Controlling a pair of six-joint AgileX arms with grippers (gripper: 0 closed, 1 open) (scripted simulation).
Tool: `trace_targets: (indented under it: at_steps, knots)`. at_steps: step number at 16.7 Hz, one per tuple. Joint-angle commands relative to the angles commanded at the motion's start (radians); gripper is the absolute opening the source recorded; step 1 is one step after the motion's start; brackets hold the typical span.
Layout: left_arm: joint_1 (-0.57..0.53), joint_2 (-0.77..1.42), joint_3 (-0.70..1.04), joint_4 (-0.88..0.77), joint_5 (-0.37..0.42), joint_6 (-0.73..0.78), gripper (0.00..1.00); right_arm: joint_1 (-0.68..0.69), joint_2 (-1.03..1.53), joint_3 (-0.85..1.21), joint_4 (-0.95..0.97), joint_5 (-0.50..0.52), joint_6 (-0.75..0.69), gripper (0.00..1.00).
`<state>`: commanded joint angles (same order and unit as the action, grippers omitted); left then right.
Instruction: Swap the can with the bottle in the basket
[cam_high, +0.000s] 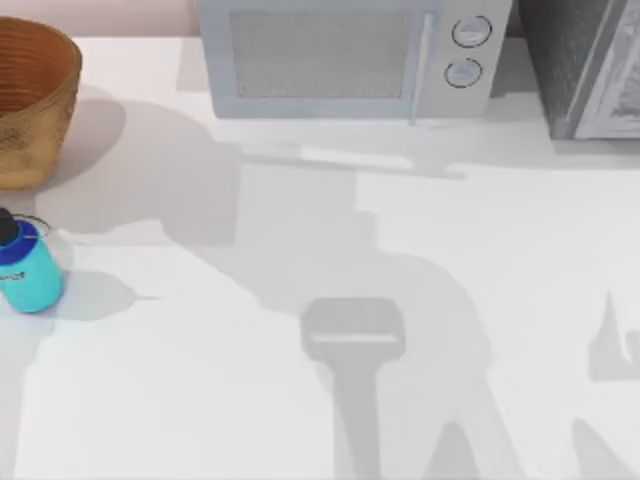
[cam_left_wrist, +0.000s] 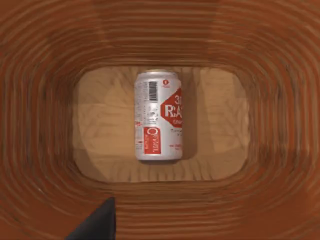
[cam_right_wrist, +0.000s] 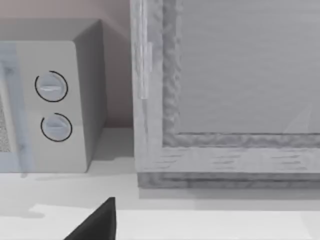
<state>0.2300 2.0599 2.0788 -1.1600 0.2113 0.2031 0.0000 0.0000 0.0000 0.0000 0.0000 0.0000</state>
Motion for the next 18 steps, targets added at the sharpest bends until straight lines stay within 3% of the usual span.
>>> trace_targets:
  at_steps: [5,9,18]
  knots:
    - [0.029,0.372,0.387,-0.197,0.049,0.036,1.00,0.000,0.000,0.000,0.000,0.000,0.000,1.00]
    - [0.042,0.567,0.589,-0.300,0.076,0.055,1.00,0.000,0.000,0.000,0.000,0.000,0.000,1.00]
    - [0.037,0.637,0.670,-0.336,0.088,0.063,1.00,0.000,0.000,0.000,0.000,0.000,0.000,1.00]
